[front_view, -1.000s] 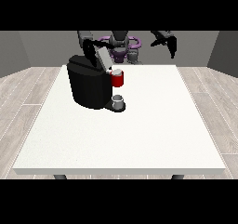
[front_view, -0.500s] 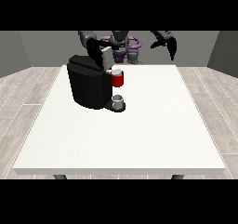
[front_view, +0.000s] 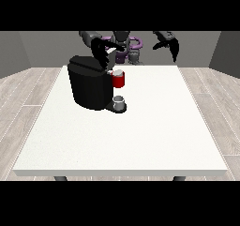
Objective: Insert the coffee pod into the coffee machine and close the lid
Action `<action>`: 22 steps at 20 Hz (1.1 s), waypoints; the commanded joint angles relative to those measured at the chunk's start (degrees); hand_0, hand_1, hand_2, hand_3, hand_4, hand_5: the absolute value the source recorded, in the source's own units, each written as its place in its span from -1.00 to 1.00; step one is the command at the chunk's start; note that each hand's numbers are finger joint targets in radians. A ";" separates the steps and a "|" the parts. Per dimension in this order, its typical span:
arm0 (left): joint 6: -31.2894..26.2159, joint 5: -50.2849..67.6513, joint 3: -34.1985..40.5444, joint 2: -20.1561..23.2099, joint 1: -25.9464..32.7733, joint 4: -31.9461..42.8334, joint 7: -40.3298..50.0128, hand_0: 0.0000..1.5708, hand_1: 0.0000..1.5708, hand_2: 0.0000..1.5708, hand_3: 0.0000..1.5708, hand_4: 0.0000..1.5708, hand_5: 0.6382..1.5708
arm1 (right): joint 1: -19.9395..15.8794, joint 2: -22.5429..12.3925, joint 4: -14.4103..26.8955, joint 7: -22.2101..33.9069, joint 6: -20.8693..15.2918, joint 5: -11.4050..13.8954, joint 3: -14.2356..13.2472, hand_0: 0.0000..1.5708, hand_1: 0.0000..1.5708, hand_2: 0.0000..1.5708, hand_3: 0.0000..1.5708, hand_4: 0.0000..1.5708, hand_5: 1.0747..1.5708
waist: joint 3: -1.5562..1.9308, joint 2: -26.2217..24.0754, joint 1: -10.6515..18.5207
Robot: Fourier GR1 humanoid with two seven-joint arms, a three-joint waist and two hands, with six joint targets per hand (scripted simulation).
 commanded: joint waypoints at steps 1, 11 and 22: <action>-2.01 1.25 0.41 1.12 -0.45 0.64 -1.57 -1.00 -1.00 -1.00 -1.00 -0.52 1.00 | -3.74 2.52 -2.62 -4.34 1.68 2.11 4.47 -1.00 -1.00 -1.00 -1.00 -0.89 1.00 | -0.94 0.36 4.12; -2.19 0.52 -2.23 -0.48 -5.11 0.82 -0.87 -1.00 -1.00 -1.00 -1.00 -0.45 1.00 | -9.02 -0.37 -7.15 3.44 -0.17 4.59 3.94 -1.00 -1.00 -1.00 -1.00 -0.84 1.00 | -0.89 3.53 9.94; -4.80 1.23 -3.93 -0.44 -9.32 0.90 -1.27 -1.00 -1.00 -1.00 -1.00 -0.68 1.00 | -10.64 -6.19 -15.45 12.95 0.56 5.82 1.60 -1.00 -1.00 -1.00 -1.00 -1.00 1.00 | -0.81 8.85 19.07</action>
